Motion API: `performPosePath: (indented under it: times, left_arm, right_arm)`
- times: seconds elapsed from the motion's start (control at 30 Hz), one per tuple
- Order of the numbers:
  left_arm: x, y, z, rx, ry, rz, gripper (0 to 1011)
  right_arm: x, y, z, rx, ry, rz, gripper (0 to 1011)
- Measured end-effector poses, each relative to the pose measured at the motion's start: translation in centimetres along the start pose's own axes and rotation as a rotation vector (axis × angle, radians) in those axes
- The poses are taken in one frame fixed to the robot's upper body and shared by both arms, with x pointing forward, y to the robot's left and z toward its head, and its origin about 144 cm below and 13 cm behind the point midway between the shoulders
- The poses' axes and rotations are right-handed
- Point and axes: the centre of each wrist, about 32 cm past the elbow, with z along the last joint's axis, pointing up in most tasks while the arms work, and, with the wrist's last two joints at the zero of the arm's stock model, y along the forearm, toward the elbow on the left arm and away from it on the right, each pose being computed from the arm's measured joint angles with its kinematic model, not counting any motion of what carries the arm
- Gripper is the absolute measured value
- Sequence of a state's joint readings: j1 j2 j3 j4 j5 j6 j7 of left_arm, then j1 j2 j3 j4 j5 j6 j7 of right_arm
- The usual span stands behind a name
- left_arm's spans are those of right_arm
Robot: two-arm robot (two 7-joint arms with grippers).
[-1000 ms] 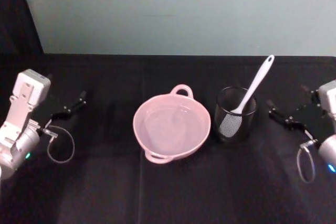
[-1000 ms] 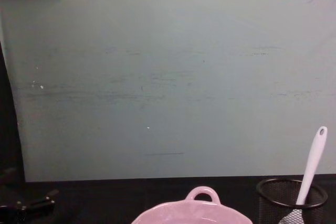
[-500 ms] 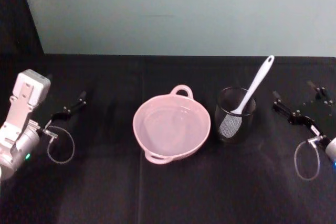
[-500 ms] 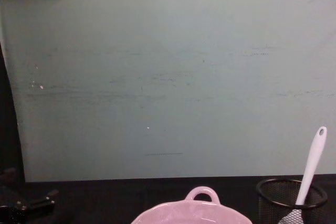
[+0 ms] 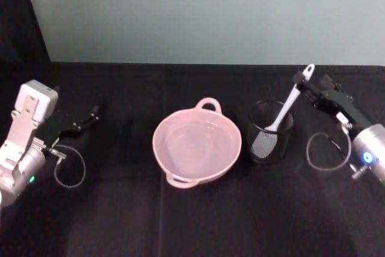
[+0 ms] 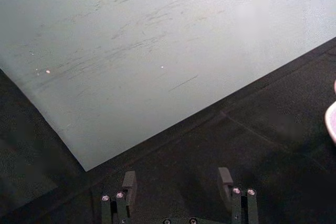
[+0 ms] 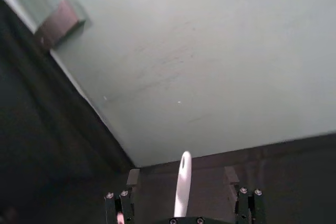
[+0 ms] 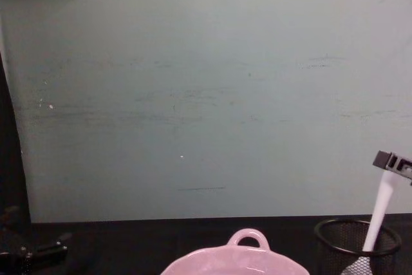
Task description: Use the one hand to pick up the spoon and stir the clear water in the bowl.
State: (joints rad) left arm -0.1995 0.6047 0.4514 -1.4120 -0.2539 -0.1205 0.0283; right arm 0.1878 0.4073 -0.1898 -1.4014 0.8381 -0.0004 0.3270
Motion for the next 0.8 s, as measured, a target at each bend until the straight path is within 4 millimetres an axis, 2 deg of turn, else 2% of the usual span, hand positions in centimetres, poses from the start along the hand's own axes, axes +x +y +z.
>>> performPosePath:
  times: [0.17, 0.33, 0.57, 0.8]
  left_arm:
    - [0.0, 0.0, 0.0, 0.0, 0.0, 0.0, 1011]
    - [0.0, 0.0, 0.0, 0.0, 0.0, 0.0, 1011]
    - [0.0, 0.0, 0.0, 0.0, 0.0, 0.0, 1011]
    - [0.0, 0.0, 0.0, 0.0, 0.0, 0.0, 1011]
  right_arm:
    - [0.5, 1.0, 0.4, -0.02, 0.253, -0.004, 1003]
    - [0.8, 1.3, 0.8, -0.041, 0.393, -0.003, 1002]
    - [1.0, 1.5, 1.1, -0.064, 0.443, 0.026, 1003]
    - [1.5, 1.8, 0.9, -0.09, 0.375, 0.08, 1003]
